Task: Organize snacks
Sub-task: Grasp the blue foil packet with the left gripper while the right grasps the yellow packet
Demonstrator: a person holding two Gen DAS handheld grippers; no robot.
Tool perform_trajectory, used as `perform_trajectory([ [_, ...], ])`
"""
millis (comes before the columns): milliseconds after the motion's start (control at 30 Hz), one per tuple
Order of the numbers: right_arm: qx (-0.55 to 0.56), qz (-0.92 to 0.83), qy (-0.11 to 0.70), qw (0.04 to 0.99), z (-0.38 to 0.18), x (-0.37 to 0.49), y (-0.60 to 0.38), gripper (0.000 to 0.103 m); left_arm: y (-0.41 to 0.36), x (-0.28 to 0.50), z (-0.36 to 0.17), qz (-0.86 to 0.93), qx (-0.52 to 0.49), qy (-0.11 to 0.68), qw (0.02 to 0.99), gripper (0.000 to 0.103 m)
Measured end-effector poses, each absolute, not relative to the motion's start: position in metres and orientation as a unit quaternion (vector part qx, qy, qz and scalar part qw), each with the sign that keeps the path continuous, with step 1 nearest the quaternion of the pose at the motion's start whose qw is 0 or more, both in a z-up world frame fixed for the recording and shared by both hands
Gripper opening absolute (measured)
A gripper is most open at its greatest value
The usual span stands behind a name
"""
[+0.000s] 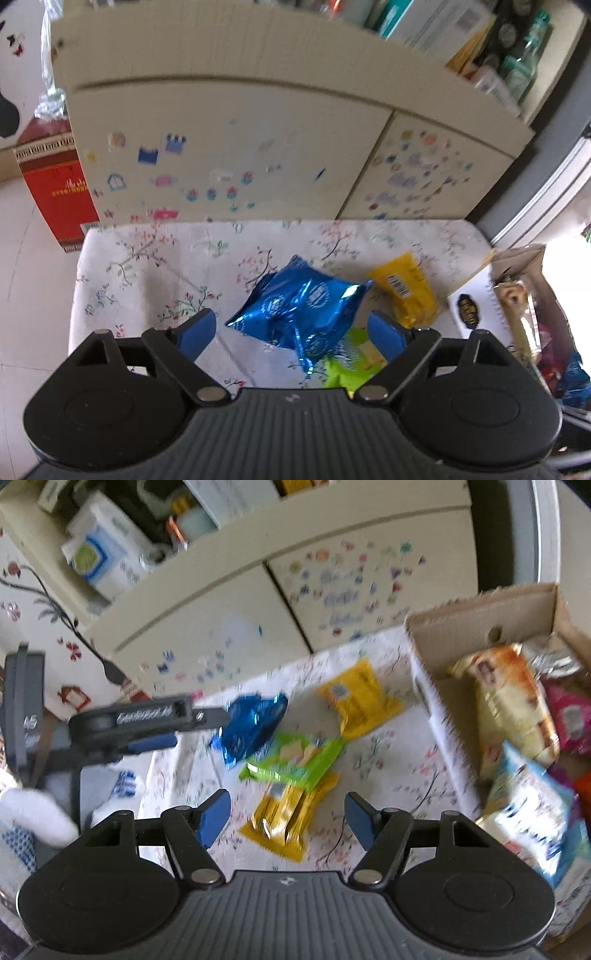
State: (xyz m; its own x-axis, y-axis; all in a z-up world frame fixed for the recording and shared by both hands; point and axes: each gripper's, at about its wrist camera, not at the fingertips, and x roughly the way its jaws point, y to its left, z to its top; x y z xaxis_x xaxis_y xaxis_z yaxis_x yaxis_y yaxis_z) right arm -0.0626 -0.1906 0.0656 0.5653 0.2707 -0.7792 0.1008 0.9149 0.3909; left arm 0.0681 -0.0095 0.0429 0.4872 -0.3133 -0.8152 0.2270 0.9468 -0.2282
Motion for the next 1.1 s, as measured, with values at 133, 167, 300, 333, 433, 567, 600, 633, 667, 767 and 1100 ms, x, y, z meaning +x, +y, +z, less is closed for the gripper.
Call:
perform_trajectory([
  [133, 0.198, 0.053, 0.482, 0.852, 0.054, -0.059, -0.181, 0.074, -0.013, 0.076, 0.032, -0.162, -0.043, 0.484, 0.859, 0.089],
  [167, 0.198, 0.055, 0.486, 0.85, 0.05, -0.059, -0.178, 0.074, -0.015, 0.078, 0.03, -0.167, -0.041, 0.481, 0.859, 0.089],
  [300, 0.197, 0.052, 0.494, 0.845, 0.038, -0.052, -0.171, 0.074, -0.027, 0.086, 0.024, -0.188, -0.032, 0.482, 0.855, 0.089],
  [333, 0.198, 0.049, 0.495, 0.844, 0.034, -0.051, -0.171, 0.074, -0.031, 0.087, 0.021, -0.19, -0.027, 0.482, 0.855, 0.089],
  [433, 0.202, 0.041, 0.502, 0.84, 0.023, -0.047, -0.168, 0.074, -0.04, 0.091, 0.014, -0.189, -0.005, 0.482, 0.855, 0.089],
  [567, 0.196, 0.041, 0.499, 0.844, 0.018, -0.045, -0.163, 0.074, -0.046, 0.095, 0.005, -0.186, 0.011, 0.481, 0.857, 0.089],
  [600, 0.195, 0.04, 0.496, 0.845, 0.018, -0.044, -0.163, 0.075, -0.047, 0.096, 0.004, -0.184, 0.01, 0.481, 0.857, 0.089],
  [633, 0.195, 0.039, 0.494, 0.846, 0.017, -0.043, -0.163, 0.076, -0.047, 0.097, 0.003, -0.183, 0.01, 0.482, 0.857, 0.089],
  [667, 0.197, 0.036, 0.492, 0.847, 0.016, -0.043, -0.163, 0.078, -0.046, 0.097, 0.002, -0.183, 0.01, 0.482, 0.857, 0.088],
  [767, 0.196, 0.029, 0.483, 0.853, 0.014, -0.041, -0.16, 0.08, -0.045, 0.099, 0.002, -0.178, 0.011, 0.479, 0.86, 0.087],
  [1100, 0.125, 0.011, 0.464, 0.877, 0.014, -0.04, -0.139, 0.067, -0.041, 0.097, -0.002, -0.162, 0.017, 0.473, 0.866, 0.082],
])
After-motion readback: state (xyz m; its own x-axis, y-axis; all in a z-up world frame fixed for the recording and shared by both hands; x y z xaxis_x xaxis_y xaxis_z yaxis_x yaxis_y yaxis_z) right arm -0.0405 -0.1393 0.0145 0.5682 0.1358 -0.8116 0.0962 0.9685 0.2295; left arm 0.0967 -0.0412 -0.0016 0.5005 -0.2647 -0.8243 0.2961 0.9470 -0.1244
